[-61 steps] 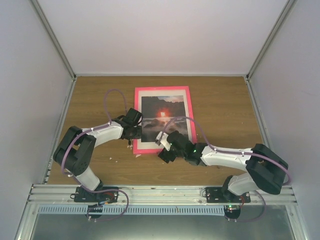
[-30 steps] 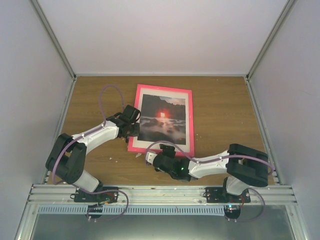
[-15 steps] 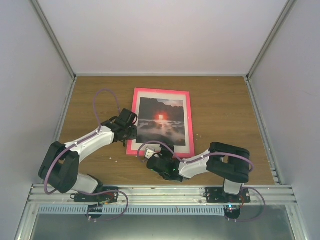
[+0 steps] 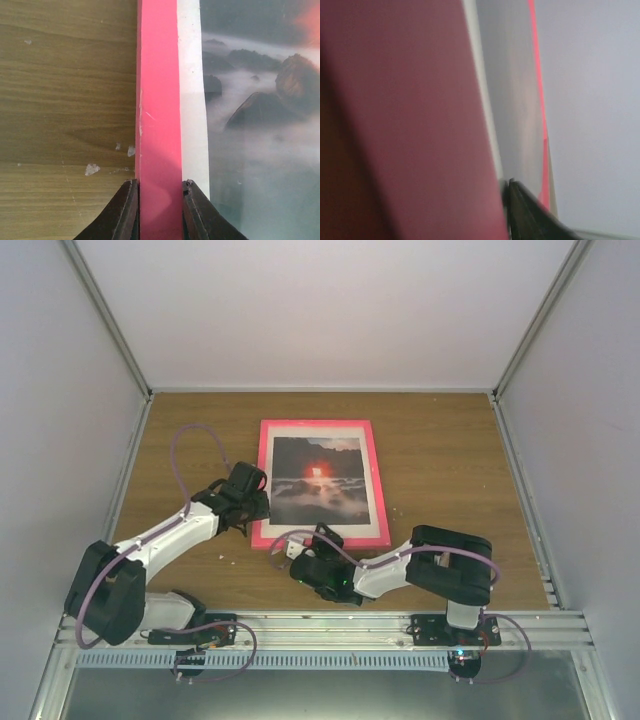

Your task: Take the photo out of the frame

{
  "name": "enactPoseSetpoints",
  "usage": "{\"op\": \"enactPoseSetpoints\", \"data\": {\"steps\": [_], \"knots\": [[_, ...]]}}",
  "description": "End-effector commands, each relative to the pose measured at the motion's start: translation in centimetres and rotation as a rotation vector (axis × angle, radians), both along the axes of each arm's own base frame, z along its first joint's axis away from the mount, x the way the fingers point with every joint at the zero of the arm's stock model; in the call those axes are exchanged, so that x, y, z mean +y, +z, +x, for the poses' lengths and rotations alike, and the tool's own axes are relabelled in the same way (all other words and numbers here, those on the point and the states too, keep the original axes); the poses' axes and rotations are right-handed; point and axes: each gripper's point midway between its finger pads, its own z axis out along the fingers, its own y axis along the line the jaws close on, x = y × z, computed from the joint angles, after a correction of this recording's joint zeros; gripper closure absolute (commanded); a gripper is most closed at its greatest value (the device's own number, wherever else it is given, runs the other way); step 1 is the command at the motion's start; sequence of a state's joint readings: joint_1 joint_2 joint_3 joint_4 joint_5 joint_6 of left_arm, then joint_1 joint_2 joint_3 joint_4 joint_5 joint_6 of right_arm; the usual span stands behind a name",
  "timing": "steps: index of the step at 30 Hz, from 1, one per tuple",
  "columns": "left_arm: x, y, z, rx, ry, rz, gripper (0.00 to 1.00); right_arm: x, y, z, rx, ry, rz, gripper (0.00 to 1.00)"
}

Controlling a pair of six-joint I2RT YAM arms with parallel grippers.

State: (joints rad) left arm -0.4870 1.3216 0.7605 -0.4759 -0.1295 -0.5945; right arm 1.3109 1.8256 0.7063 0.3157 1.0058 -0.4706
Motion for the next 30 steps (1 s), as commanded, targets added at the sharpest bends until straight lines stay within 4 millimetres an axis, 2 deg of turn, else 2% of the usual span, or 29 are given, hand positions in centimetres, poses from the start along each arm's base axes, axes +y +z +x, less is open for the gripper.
{"op": "enactPoseSetpoints", "data": {"steps": [1, 3, 5, 9, 13, 17, 20, 23, 27, 30], "knots": [[0.5, 3.8, 1.9, -0.138, 0.053, -0.098, 0.96, 1.3, 3.2, 0.7, -0.067, -0.029, 0.16, 0.85], [0.9, 4.9, 2.1, -0.167, 0.061, -0.126, 0.87, 1.4, 4.3, 0.8, -0.09, -0.015, 0.166, 0.94], [1.3, 6.1, 2.3, -0.196, 0.068, -0.15, 0.82, 1.6, 5.5, 0.9, -0.105, -0.003, 0.189, 0.98], [2.0, 8.9, 2.6, -0.251, 0.077, -0.196, 0.66, 2.2, 7.1, 1.2, -0.124, 0.03, 0.198, 1.0], [3.3, 12.5, 2.9, -0.334, 0.089, -0.225, 0.49, 2.6, 8.9, 1.5, -0.145, 0.058, 0.223, 0.99], [4.3, 16.9, 2.6, -0.445, 0.078, -0.273, 0.27, 2.9, 11.4, 1.8, -0.15, 0.081, 0.291, 0.99], [5.3, 20.3, 2.1, -0.538, 0.085, -0.287, 0.2, 3.0, 14.0, 1.9, -0.148, 0.106, 0.375, 0.99], [6.0, 22.8, 1.4, -0.616, 0.09, -0.292, 0.13, 3.2, 16.8, 1.8, -0.126, 0.144, 0.49, 0.99], [6.7, 25.0, 0.4, -0.698, 0.102, -0.296, 0.05, 3.1, 20.9, 1.7, -0.116, 0.204, 0.643, 0.99], [7.3, 25.8, -0.5, -0.748, 0.121, -0.3, 0.01, 2.7, 23.5, 1.9, -0.119, 0.237, 0.757, 0.99]]}}
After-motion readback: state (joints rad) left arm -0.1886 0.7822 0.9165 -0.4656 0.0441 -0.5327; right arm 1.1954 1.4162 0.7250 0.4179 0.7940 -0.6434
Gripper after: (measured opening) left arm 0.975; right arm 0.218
